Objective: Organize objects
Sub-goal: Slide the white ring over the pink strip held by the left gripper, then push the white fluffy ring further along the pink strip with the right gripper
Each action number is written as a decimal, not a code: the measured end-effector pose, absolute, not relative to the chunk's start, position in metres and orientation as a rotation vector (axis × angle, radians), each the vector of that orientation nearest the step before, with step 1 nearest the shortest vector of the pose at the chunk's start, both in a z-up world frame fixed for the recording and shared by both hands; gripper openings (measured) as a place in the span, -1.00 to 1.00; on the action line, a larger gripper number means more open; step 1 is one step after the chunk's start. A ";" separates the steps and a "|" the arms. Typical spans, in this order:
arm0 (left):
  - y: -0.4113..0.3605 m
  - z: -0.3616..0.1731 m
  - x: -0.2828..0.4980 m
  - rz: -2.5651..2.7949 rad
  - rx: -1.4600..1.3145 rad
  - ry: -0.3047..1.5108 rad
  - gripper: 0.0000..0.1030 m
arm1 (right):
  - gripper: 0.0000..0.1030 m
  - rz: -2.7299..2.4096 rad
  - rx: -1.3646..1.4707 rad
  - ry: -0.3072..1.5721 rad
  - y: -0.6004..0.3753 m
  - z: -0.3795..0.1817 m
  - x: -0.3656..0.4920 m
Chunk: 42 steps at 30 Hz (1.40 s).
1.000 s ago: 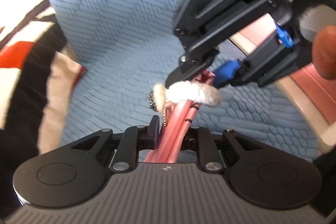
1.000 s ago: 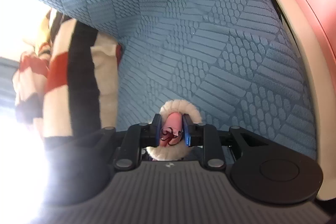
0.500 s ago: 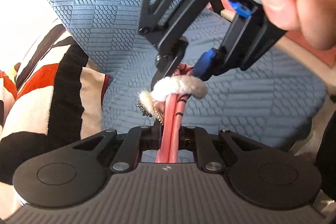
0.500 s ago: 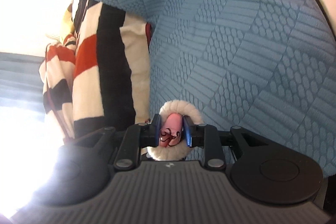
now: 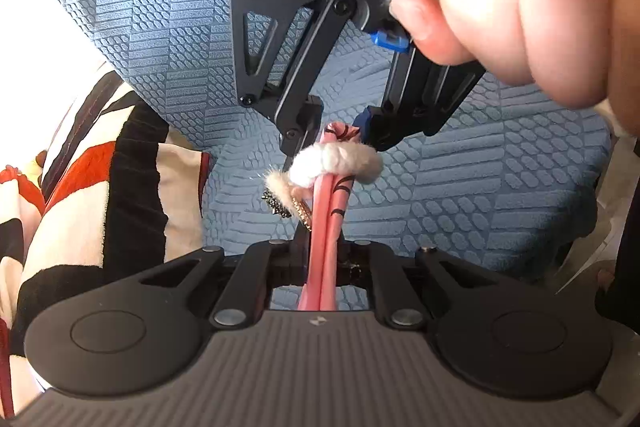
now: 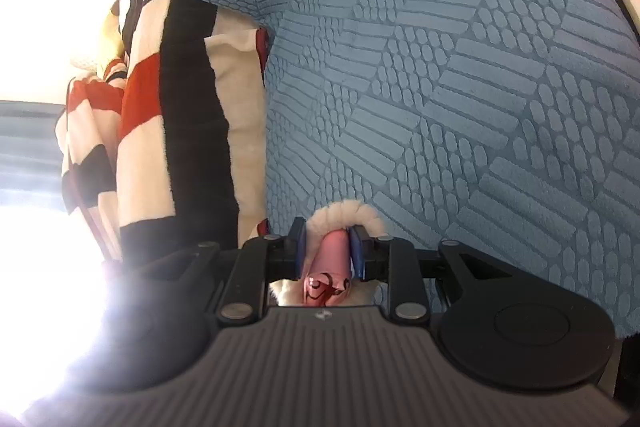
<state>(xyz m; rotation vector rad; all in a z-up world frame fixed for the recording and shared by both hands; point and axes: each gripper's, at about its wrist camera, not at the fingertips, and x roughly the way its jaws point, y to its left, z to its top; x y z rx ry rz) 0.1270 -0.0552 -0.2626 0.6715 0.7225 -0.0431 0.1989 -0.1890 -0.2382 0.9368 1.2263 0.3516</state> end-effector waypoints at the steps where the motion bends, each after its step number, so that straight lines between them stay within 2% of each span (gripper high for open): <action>1: -0.055 -0.263 0.127 -0.044 0.673 0.722 -0.79 | -0.50 0.350 0.938 1.230 -0.189 -0.239 0.200; 10: -0.054 -0.264 0.124 -0.059 0.693 0.716 -0.79 | -0.50 0.330 0.958 1.257 -0.188 -0.250 0.208; 25: -0.051 -0.264 0.130 -0.041 0.665 0.735 -0.79 | -0.49 0.321 0.980 1.171 -0.208 -0.230 0.194; 28: -0.051 -0.262 0.130 -0.039 0.656 0.728 -0.79 | -0.52 0.347 0.948 1.137 -0.206 -0.222 0.192; 30: -0.051 -0.260 0.128 -0.042 0.650 0.713 -0.79 | -0.66 0.353 0.927 1.117 -0.204 -0.218 0.192; 33: -0.051 -0.257 0.127 -0.048 0.641 0.693 -0.79 | -0.69 0.341 0.897 1.116 -0.200 -0.218 0.194; 42: -0.040 -0.257 0.143 -0.027 0.523 0.737 -0.79 | -0.64 0.300 0.887 1.091 -0.199 -0.216 0.192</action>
